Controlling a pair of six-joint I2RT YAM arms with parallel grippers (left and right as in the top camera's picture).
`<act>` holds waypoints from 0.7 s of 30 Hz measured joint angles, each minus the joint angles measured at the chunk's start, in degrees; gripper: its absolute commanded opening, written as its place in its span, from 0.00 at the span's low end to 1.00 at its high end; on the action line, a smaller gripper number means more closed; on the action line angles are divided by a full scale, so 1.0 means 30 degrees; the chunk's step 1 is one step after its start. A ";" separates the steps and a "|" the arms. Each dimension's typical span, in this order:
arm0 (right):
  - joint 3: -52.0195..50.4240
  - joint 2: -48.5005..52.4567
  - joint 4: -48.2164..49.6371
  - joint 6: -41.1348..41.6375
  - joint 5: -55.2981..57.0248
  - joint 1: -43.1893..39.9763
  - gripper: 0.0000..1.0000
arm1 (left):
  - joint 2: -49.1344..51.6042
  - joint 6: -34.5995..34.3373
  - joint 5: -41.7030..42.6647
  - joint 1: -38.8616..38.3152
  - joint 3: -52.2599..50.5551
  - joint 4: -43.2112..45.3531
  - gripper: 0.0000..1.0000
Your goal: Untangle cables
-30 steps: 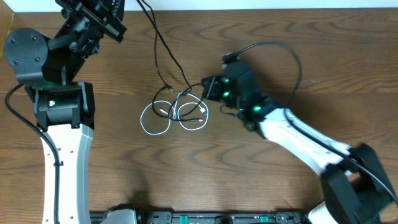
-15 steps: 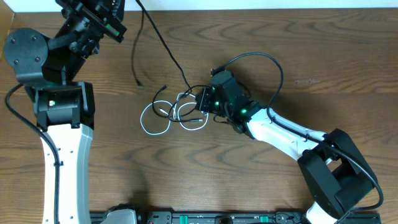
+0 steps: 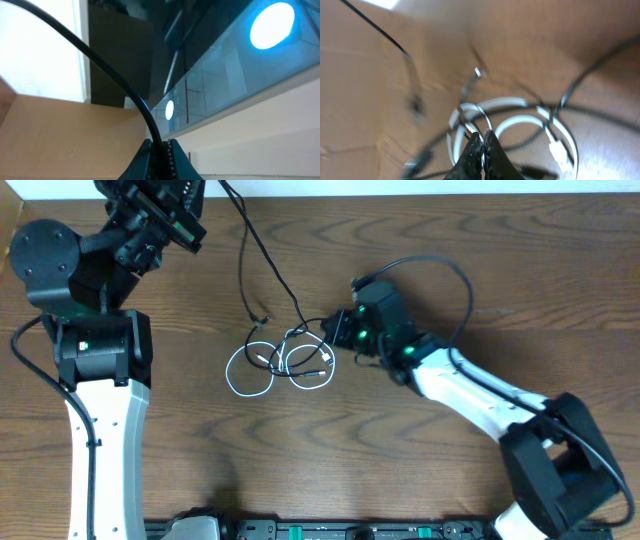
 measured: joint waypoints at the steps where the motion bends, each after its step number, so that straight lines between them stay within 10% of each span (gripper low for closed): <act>1: -0.0015 -0.0262 0.0590 0.0000 -0.0022 -0.0299 0.02 | 0.0000 0.0000 0.0044 0.0000 0.0000 -0.0051 0.08; 21: 0.0015 0.0138 0.3504 0.0000 0.3563 0.1800 0.01 | -0.0007 0.0000 0.0991 -0.1836 0.0000 -0.0117 0.08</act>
